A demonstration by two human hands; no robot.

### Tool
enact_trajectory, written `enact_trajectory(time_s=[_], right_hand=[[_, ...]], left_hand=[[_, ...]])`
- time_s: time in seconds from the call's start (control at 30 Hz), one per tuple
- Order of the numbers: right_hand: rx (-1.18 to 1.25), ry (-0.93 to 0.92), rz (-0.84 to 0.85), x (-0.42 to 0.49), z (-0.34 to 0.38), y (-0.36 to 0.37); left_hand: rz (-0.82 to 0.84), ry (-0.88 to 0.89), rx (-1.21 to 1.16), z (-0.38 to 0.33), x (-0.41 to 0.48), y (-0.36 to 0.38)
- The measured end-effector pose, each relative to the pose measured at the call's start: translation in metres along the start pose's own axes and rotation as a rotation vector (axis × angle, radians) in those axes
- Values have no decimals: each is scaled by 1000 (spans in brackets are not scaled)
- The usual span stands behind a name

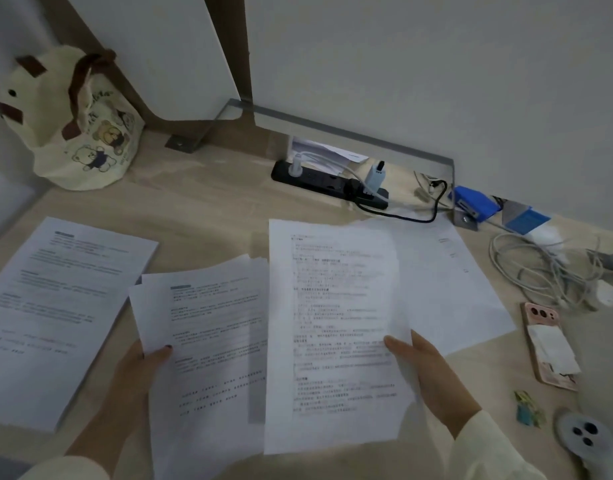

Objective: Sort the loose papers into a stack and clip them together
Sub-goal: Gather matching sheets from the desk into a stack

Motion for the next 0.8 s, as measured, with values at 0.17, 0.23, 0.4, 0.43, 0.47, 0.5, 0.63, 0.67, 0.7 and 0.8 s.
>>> enact_trajectory(time_s=[0.17, 0.23, 0.4, 0.43, 0.47, 0.5, 0.63, 0.67, 0.7, 0.8], right_hand=[[-84, 28, -168, 14, -29, 7], [-94, 44, -126, 24, -35, 27], [-179, 61, 27, 45, -37, 91], [-208, 54, 61, 49, -37, 104], [-243, 50, 88, 54, -37, 114], [-283, 48, 110, 58, -38, 124], [-436, 73, 216, 72, -38, 151], [-466, 77, 196, 76, -35, 149], [-512, 74, 133, 82, -29, 139], [-957, -19, -114, 100, 7, 93]], left_hand=[[1, -56, -39, 7, 3, -4], [11, -55, -40, 6, 3, -3], [-25, -80, -31, 8, 3, -5], [-27, -74, -28, 6, 3, -4], [-36, -64, -20, 4, 2, -5], [-47, -41, -12, 1, 2, -5], [-12, -28, 5, 0, 4, -2], [-11, -35, 14, 2, 5, -3], [-14, -45, 13, 4, 6, -5], [-14, -51, 15, 7, 5, -7]])
Point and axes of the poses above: each hand's wrist, its own x-axis towards the middle knuckle, its own y-axis out of the palm, z = x × y, the point moved 10 cm from there along x, towards the middle knuckle, and after that the axes turned 10 degrees about z, right-handed, at the moved point
